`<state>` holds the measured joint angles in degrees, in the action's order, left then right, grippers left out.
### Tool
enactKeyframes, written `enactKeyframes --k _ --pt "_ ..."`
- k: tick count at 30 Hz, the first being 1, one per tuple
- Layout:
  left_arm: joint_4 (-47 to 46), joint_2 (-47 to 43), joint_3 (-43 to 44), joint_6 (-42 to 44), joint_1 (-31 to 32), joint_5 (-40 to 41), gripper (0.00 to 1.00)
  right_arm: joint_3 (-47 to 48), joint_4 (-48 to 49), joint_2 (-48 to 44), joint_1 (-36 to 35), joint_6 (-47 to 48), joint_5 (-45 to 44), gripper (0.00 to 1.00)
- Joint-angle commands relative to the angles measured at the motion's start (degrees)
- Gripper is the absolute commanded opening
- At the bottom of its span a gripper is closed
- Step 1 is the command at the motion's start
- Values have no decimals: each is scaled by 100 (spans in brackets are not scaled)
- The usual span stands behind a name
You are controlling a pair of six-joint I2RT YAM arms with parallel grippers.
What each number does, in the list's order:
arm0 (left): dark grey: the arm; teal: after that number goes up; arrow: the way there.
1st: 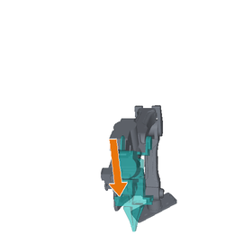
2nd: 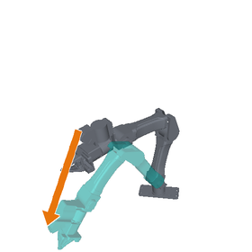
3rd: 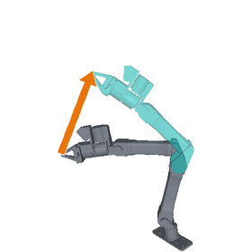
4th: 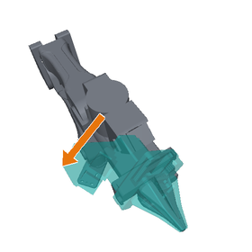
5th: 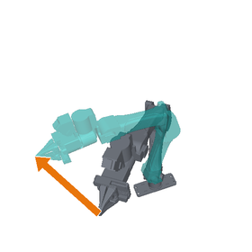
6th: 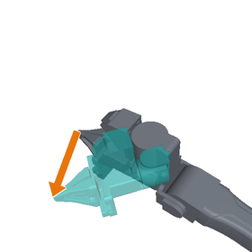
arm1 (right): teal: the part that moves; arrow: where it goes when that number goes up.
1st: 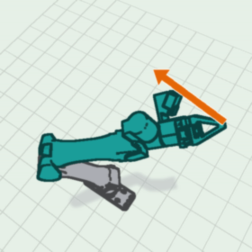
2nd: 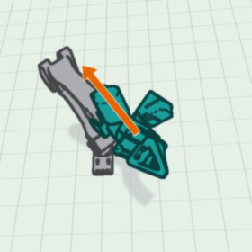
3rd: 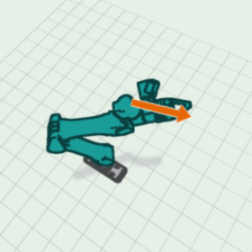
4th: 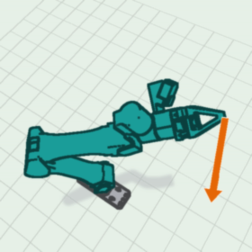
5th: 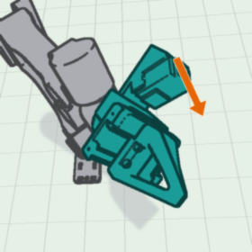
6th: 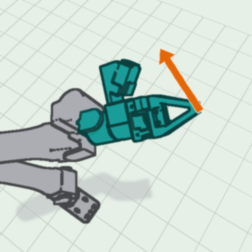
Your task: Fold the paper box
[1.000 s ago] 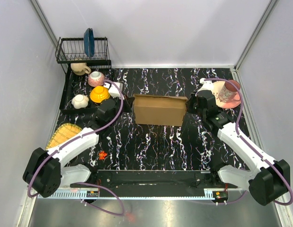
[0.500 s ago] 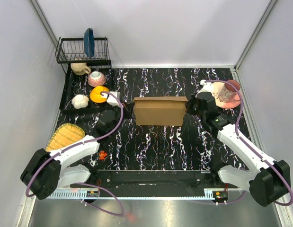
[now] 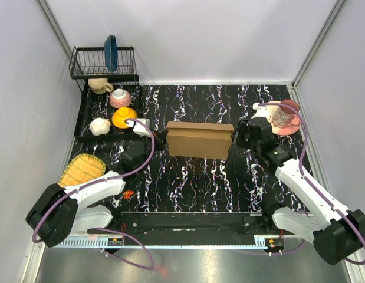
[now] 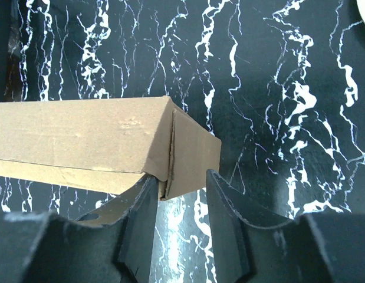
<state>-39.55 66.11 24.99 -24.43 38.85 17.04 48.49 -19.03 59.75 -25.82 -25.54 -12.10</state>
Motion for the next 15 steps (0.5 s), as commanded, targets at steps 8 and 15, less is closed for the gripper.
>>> enactKeyframes --k 8,15 --pt "720 87 58 140 26 160 0 1092 -770 -657 7 251 234 50" --pt "826 -36 181 157 35 89 0 1110 206 -237 -1 313 392 22"
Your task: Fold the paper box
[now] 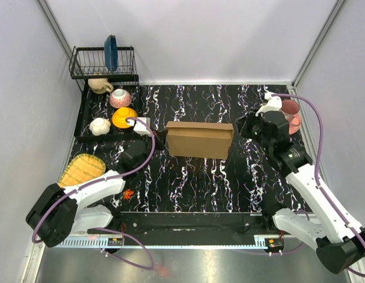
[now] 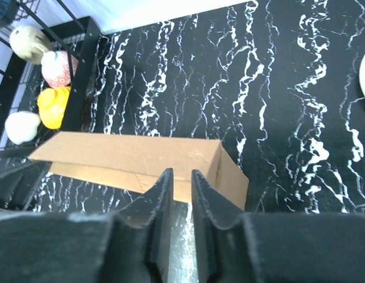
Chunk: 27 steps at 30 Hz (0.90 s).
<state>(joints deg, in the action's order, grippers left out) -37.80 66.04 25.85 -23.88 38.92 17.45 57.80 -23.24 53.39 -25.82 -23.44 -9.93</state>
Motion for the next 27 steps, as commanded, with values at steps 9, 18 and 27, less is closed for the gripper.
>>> enactKeyframes --k 9,18,27 --pt "704 -4 79 76 37 -75 0 -935 1208 1209 -2 -213 879 0" --pt "1766 -722 254 102 37 267 32 -1693 1287 1227 16 -319 563 0" --pt "4026 -1278 1238 384 -138 1743 52 -1588 1191 1376 7 -301 405 0"
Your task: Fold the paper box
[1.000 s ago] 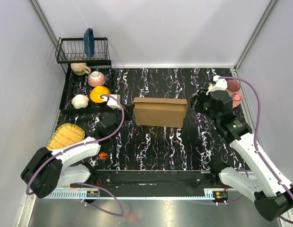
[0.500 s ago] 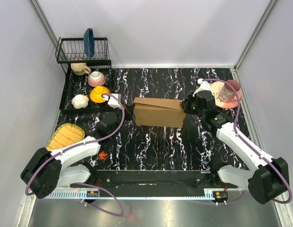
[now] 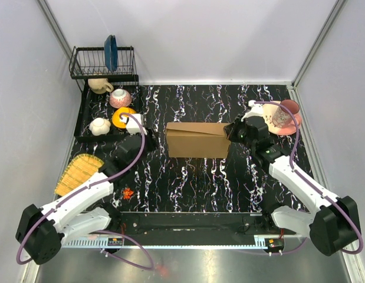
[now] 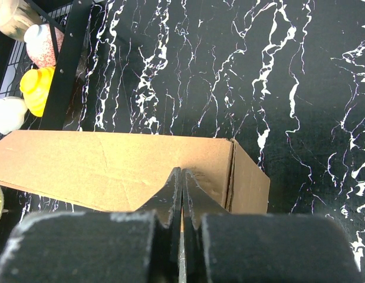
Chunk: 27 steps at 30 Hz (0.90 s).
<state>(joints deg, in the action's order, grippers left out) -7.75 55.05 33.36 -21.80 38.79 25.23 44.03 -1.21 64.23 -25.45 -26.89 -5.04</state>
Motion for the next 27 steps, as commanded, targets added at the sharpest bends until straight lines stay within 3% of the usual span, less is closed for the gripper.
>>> enactKeyframes --k 1,3,6,7,10,13,16,20,27 --pt "1064 -213 548 2 -152 1288 52 -211 -1012 301 -30 44 -94 0" --pt "812 -511 540 -201 -300 1318 52 -211 -1004 310 -30 61 -103 0" --pt "-873 -759 180 -438 -485 275 42 -237 -1012 301 -39 62 -103 0" --pt "-1521 -654 197 -561 -512 -346 35 -237 -1012 292 -39 62 -103 0" --pt "-1895 101 704 -684 -521 -1271 22 -255 -1013 336 -30 53 -68 0" --pt "-2685 550 733 -772 -504 -1836 11 -263 -1004 362 -39 44 -32 0" --pt "-2574 928 769 -799 -504 -1881 5 -307 -1004 345 -39 44 -24 0" --pt "-3215 1008 93 -1150 -469 -2224 0 -395 -1004 327 -30 35 -24 0" --pt "-3030 1210 -874 -1414 -310 -2137 0 -597 -1004 292 -39 -79 143 0"
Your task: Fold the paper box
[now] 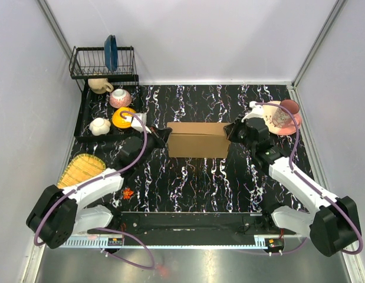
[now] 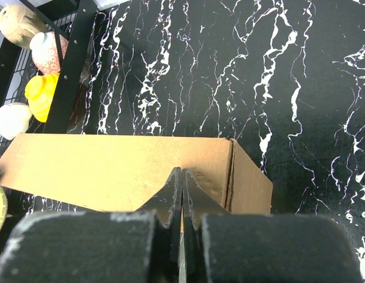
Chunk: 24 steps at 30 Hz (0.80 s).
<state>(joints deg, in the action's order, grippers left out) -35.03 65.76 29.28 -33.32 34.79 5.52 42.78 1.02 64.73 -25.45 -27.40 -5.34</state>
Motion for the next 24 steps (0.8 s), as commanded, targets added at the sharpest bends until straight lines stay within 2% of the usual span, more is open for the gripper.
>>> enactKeyframes --k 1,6,9,12,18,21,22,24 --pt "-347 157 -554 -280 116 -139 0 -516 -1227 198 -39 -72 191 0" --pt "-277 -53 -809 -254 291 -16 0 -675 -1367 -21 -39 -134 262 0" --pt "353 -396 -862 -8 546 300 0 -728 -1691 -355 -65 -178 428 0" --pt "1127 -1230 -1458 -271 1056 949 0 -921 -2262 -1328 -162 -695 806 0" --pt "2936 -2628 -2065 -965 1750 1591 0 -1149 -2965 -2498 -206 -1171 1167 0" --pt "3326 -3576 -2250 -1177 2005 1978 0 -1036 -3212 -2859 -197 -1198 1124 0" --pt "3335 -4162 -2251 -1055 2049 2032 0 -905 -3239 -2948 -206 -1215 1054 0" --pt "3397 -4684 -2094 -914 2076 2224 0 -729 -3257 -3053 -206 -1250 948 12"
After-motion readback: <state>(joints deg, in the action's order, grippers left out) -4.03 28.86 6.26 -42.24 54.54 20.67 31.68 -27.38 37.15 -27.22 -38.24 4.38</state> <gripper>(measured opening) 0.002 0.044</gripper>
